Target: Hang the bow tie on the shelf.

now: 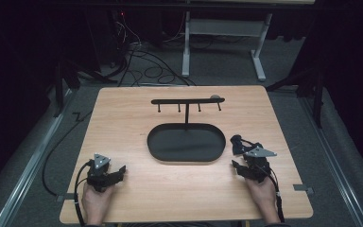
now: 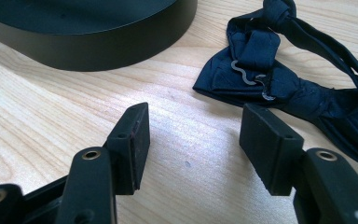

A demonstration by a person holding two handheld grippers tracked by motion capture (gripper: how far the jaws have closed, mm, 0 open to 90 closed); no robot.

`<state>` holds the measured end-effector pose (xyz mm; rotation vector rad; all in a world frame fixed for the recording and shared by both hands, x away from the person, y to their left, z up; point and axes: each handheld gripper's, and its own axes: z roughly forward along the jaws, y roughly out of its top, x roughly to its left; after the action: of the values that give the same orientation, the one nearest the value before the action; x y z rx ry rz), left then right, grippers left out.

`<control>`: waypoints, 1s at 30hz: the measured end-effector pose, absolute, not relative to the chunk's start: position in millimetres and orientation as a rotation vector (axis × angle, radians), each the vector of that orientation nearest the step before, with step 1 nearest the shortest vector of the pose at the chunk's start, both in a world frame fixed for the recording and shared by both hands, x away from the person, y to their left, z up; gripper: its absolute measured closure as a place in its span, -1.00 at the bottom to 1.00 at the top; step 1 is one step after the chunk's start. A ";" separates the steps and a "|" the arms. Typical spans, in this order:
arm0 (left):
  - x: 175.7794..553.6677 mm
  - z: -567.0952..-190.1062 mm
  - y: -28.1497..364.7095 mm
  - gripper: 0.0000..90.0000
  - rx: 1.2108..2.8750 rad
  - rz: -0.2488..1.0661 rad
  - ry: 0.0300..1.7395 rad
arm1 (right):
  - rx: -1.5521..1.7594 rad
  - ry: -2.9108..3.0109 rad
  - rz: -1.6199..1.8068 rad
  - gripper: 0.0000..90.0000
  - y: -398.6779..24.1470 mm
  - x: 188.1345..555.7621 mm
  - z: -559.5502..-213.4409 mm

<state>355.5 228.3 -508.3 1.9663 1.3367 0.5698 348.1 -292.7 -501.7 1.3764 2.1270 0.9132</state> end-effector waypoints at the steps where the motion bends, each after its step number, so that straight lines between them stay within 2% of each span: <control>1: 355.5 -508.3 228.2 -0.38 1.966 0.570 1.337 | 1.380 2.126 0.913 -0.02 -292.6 348.0 -501.7; 30: 355.4 -508.4 227.9 -0.38 1.969 0.568 1.328 | 1.385 2.125 0.915 -0.02 -292.8 348.1 -501.6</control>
<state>355.4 227.9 -508.4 1.9690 1.3280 0.5679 348.1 -292.8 -501.6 1.3854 2.1247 0.9148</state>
